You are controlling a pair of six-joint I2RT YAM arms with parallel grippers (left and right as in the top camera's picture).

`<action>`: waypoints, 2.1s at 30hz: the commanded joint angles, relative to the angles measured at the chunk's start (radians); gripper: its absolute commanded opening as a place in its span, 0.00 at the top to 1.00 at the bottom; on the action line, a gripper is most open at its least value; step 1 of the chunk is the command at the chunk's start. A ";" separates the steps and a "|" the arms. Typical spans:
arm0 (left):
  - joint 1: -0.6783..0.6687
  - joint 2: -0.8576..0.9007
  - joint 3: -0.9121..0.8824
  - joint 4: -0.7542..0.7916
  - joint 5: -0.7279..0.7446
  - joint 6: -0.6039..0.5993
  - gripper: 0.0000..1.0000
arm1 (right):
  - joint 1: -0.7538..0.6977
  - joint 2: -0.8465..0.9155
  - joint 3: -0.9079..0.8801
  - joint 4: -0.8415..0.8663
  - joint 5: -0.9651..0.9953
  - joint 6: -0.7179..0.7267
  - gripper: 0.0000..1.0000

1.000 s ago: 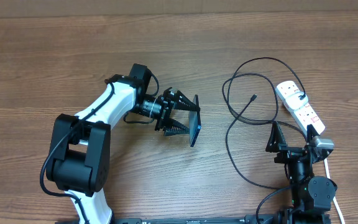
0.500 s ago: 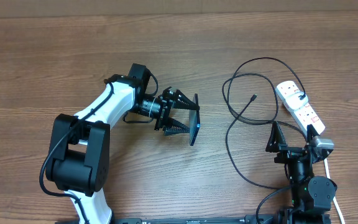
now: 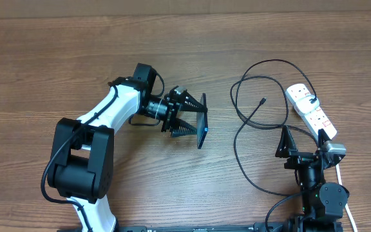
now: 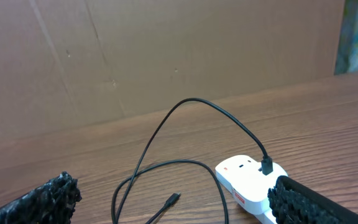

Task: Plug charger to phone and switch on socket
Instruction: 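Lift the phone with the left gripper and stand it upright, then move the right gripper toward the held phone and grasp its edge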

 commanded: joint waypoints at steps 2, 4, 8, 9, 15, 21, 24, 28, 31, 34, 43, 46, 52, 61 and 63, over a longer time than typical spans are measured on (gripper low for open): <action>0.006 0.010 0.026 0.054 -0.149 0.055 0.44 | 0.006 -0.007 -0.011 0.005 -0.002 -0.004 0.00; 0.006 0.010 0.026 0.070 -0.213 0.055 0.44 | 0.006 -0.007 -0.011 0.005 -0.002 -0.004 0.00; 0.006 0.010 0.026 0.137 -0.232 0.055 0.44 | 0.006 -0.007 -0.011 0.005 -0.002 -0.004 0.00; 0.006 0.010 0.027 0.148 -0.230 0.056 0.44 | 0.006 -0.007 -0.011 0.005 -0.002 -0.004 0.00; 0.018 0.009 0.028 0.263 -0.156 0.109 0.44 | 0.006 -0.007 -0.011 0.005 -0.002 -0.004 0.00; 0.024 -0.010 0.054 0.318 -0.124 0.110 0.46 | 0.006 -0.007 -0.011 0.019 -0.145 0.060 0.00; 0.024 -0.047 0.061 0.319 -0.125 0.109 0.46 | 0.006 -0.007 -0.011 0.032 -0.358 0.272 0.00; 0.024 -0.119 0.065 0.318 -0.128 0.105 0.44 | 0.006 -0.007 -0.011 0.017 -0.821 0.705 0.00; 0.024 -0.143 0.065 0.319 -0.133 0.097 0.43 | 0.006 -0.007 -0.011 0.017 -0.877 0.742 0.00; 0.024 -0.148 0.065 0.318 -0.132 0.079 0.43 | 0.006 -0.007 -0.011 0.063 -0.841 0.741 0.00; 0.023 -0.148 0.064 0.319 -0.139 0.046 0.43 | 0.035 -0.007 -0.010 0.126 -0.822 0.549 0.00; 0.023 -0.148 0.065 0.319 -0.139 0.046 0.43 | 0.064 -0.007 0.005 0.110 -0.800 0.459 0.01; 0.023 -0.148 0.065 0.319 -0.139 0.045 0.43 | 0.155 -0.005 0.219 -0.274 -0.494 0.203 0.01; 0.023 -0.148 0.064 0.319 -0.139 0.045 0.43 | 0.249 0.146 0.549 -0.497 -0.291 0.123 0.01; 0.023 -0.148 0.064 0.319 -0.138 0.045 0.43 | 0.251 0.198 0.611 -0.498 -0.292 0.124 0.01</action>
